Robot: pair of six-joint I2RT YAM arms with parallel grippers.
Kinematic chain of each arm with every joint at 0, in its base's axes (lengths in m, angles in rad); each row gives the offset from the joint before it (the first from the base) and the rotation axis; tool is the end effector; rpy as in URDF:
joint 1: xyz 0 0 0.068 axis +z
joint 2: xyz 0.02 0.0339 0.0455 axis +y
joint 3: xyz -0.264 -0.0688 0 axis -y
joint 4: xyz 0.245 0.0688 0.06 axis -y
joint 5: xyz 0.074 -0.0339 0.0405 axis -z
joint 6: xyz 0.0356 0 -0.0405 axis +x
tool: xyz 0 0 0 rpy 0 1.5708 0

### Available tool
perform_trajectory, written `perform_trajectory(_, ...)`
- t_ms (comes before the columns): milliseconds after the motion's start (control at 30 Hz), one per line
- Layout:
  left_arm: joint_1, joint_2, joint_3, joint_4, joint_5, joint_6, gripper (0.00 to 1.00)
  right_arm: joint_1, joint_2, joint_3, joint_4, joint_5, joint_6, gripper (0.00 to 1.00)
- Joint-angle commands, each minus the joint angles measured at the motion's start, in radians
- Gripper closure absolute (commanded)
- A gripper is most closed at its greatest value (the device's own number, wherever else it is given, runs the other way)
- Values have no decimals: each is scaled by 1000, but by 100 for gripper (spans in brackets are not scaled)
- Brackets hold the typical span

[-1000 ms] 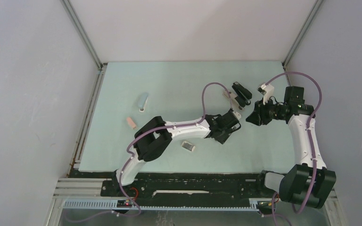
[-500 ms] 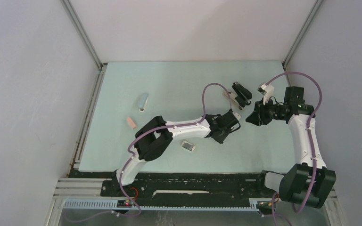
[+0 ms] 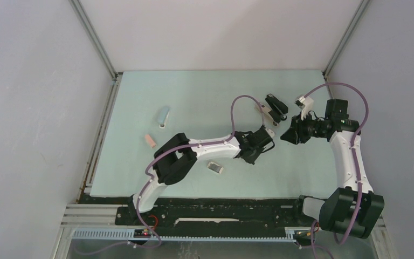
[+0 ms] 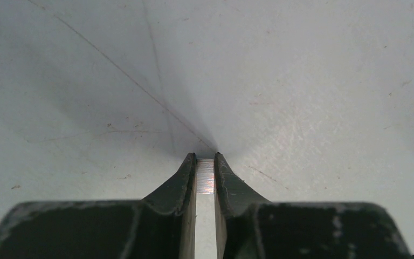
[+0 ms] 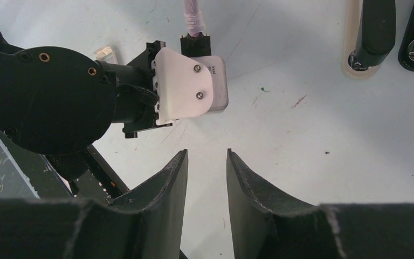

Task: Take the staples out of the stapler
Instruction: Pick up the staple from the center of the board, then place the staple in the staple box.

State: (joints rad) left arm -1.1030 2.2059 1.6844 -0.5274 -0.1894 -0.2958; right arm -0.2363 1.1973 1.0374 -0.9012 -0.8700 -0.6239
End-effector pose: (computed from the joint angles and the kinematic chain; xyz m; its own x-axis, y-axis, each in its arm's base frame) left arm 0.2194 -0.4194 0.1615 -0.6171 0.5866 -0.5244 0.6841 0.7293 0.0108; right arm 0.2226 -0.0256 0.2949 -0.5651 -0.2514 -0.7858 -0.6675 0.6990 0.2564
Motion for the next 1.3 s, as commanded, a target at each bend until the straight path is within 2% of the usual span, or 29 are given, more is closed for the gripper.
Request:
perform_trajectory(0,6,-104,-48,7,-35,-14,86,-9,-1,20,-7,-25,-18,59)
perform_trajectory(433,-1,-380,-341,174,-64,-75,87,-11,0,20,-11,-32,-20,59)
perform_trajectory(733,0,-542,-545,197,-185,-139,87,-11,4,20,-15,-38,-22,59)
perform_trajectory(1000,2,-590,-638,172,-297,-199,86,-11,10,21,-21,-40,-22,59)
perform_trajectory(1267,9,-611,-686,172,-335,-227,86,-11,16,21,-23,-44,-22,59)
